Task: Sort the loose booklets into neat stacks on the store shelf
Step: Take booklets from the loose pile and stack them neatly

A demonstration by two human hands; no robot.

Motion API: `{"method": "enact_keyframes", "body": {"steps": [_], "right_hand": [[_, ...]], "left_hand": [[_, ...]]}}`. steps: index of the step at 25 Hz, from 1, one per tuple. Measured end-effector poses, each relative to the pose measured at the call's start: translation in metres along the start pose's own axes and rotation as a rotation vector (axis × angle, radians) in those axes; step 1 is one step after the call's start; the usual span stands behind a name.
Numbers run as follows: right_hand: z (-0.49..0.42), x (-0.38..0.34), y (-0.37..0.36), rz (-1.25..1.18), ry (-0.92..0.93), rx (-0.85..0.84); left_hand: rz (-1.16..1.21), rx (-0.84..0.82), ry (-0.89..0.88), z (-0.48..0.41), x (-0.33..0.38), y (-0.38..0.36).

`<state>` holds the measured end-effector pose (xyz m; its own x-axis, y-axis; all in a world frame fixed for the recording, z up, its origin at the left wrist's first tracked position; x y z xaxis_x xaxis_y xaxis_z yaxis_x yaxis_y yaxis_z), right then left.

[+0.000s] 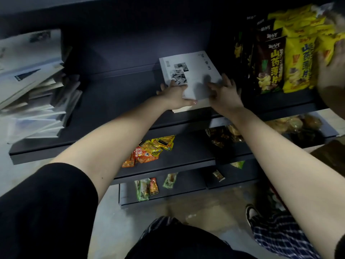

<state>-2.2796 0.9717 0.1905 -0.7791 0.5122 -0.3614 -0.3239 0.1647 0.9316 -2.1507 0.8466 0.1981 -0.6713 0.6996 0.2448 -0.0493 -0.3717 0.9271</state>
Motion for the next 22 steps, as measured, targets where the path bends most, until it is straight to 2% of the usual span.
{"method": "enact_keyframes", "body": {"steps": [2,4,7,10,14,17,22], "right_hand": [[0.001,-0.023,-0.004,0.028,0.066,0.08],[-0.001,-0.046,-0.007,0.041,0.113,0.082],[-0.009,-0.089,-0.011,0.013,0.23,0.09],[-0.012,-0.141,-0.017,-0.055,0.367,0.133],[-0.01,-0.21,-0.025,-0.139,0.513,0.147],[-0.005,-0.261,-0.035,-0.195,0.655,0.147],[0.006,-0.333,-0.045,-0.297,0.833,0.321]], "left_hand": [[-0.011,0.018,-0.01,0.011,-0.004,0.002],[-0.037,0.081,-0.047,0.027,-0.013,0.003],[-0.129,0.246,-0.124,0.057,-0.037,0.017],[-0.173,0.414,-0.114,0.085,-0.069,0.04],[-0.255,0.573,-0.008,0.125,-0.118,0.067],[-0.246,0.636,0.148,0.157,-0.163,0.082],[-0.138,0.71,0.387,0.21,-0.235,0.097]]}}
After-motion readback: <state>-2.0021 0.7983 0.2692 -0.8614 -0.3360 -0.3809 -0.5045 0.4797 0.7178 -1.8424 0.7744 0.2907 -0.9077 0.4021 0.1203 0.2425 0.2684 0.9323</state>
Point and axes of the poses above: each hand's wrist, its own z-axis away from the middle knuckle, its own y-axis out of the back of the hand, x = y × z, the point moved 1 cm from there along -z, towards the middle knuckle, and after that the axes turned 4 degrees about -x, right-handed, at the moved point
